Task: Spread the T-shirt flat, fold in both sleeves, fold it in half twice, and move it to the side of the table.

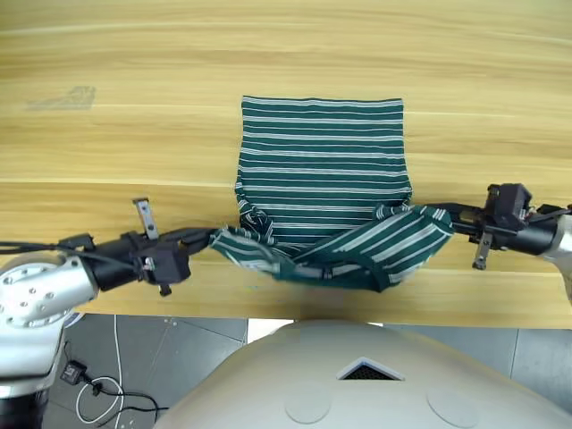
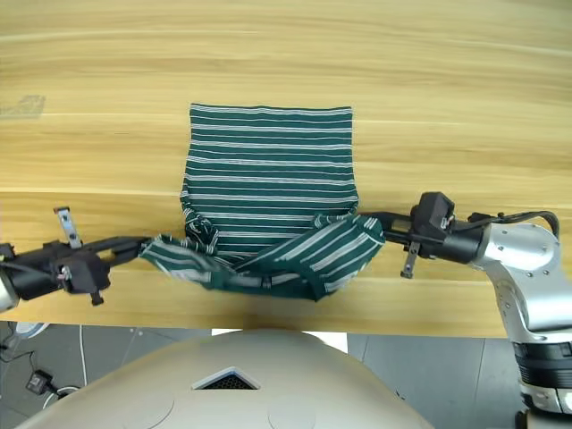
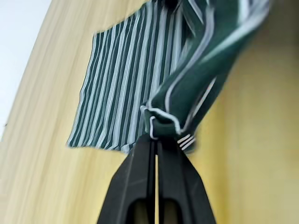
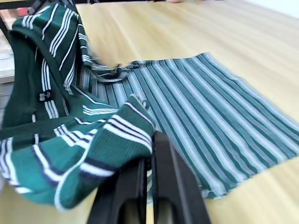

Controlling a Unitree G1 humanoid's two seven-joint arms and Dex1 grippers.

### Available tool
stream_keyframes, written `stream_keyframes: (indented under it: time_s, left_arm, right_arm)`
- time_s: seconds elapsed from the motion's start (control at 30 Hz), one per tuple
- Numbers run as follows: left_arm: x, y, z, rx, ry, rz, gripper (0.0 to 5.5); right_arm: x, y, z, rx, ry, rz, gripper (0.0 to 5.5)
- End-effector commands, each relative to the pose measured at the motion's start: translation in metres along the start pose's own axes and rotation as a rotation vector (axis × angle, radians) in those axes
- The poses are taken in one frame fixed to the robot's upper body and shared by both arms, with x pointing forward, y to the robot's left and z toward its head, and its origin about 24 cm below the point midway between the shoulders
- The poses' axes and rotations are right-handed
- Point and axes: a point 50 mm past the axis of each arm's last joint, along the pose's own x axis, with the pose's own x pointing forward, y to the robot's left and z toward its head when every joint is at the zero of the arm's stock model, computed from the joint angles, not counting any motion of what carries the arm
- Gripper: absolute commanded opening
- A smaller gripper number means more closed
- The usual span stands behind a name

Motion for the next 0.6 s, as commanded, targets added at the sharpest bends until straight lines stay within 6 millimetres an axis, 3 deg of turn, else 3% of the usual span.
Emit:
stream_keyframes:
  time_s: [0.03,0.23,0.47,0.6]
  left_arm:
    - [0.035,0.027,-0.019,0.030,0.006,0.048,0.00]
    - [0.073,0.065,-0.032,0.041,-0.021,0.127,0.00]
    - [0.095,0.104,-0.036,-0.009,-0.074,0.321,0.00]
    - [0.103,0.115,-0.040,-0.047,-0.088,0.388,0.00]
  right_arm:
    - [0.019,-0.031,-0.004,-0.035,-0.038,-0.098,0.08]
    - [0.034,-0.070,-0.006,-0.065,-0.083,-0.235,0.08]
    - [0.042,-0.101,-0.009,-0.076,-0.093,-0.381,0.08]
    - [0.053,-0.111,-0.008,-0.093,-0.091,-0.415,0.08]
